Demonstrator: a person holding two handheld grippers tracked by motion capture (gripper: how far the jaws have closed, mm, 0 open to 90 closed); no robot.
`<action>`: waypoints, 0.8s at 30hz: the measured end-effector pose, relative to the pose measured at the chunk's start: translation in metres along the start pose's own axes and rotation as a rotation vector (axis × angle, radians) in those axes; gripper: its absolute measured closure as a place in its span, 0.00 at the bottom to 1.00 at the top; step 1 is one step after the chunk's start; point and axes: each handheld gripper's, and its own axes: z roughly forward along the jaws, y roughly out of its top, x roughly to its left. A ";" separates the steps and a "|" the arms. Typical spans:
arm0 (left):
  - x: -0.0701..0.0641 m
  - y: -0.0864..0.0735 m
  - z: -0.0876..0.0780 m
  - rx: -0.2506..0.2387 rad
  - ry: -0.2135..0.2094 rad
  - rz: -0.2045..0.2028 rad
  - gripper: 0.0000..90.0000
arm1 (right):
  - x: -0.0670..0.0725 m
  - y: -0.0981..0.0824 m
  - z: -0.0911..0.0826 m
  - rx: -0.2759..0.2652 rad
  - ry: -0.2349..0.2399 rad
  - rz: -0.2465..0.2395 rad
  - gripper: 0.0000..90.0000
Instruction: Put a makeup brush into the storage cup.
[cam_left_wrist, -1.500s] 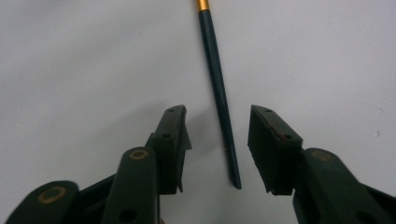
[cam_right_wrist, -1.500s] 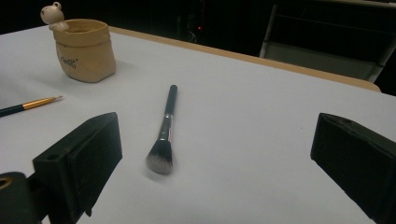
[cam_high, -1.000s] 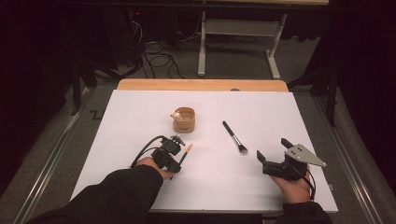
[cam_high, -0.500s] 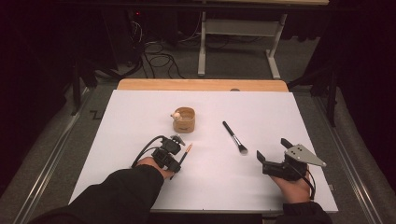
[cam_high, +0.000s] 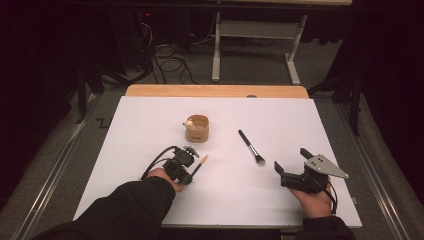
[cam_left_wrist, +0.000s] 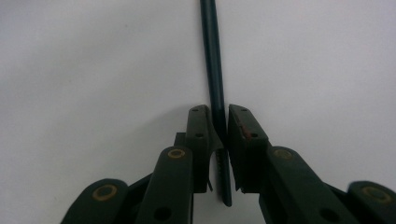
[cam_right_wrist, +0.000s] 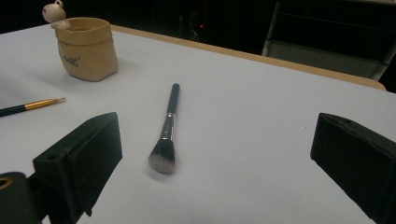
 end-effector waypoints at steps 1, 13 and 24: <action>0.000 0.000 0.000 0.000 0.001 0.001 0.88 | 0.000 0.000 0.000 0.000 0.001 0.001 0.03; 0.004 0.002 0.001 0.012 -0.021 0.025 0.93 | 0.001 0.000 0.001 0.004 0.003 0.005 0.03; 0.008 0.000 0.000 0.001 -0.048 0.026 0.94 | 0.000 0.000 0.000 0.003 0.001 0.004 0.03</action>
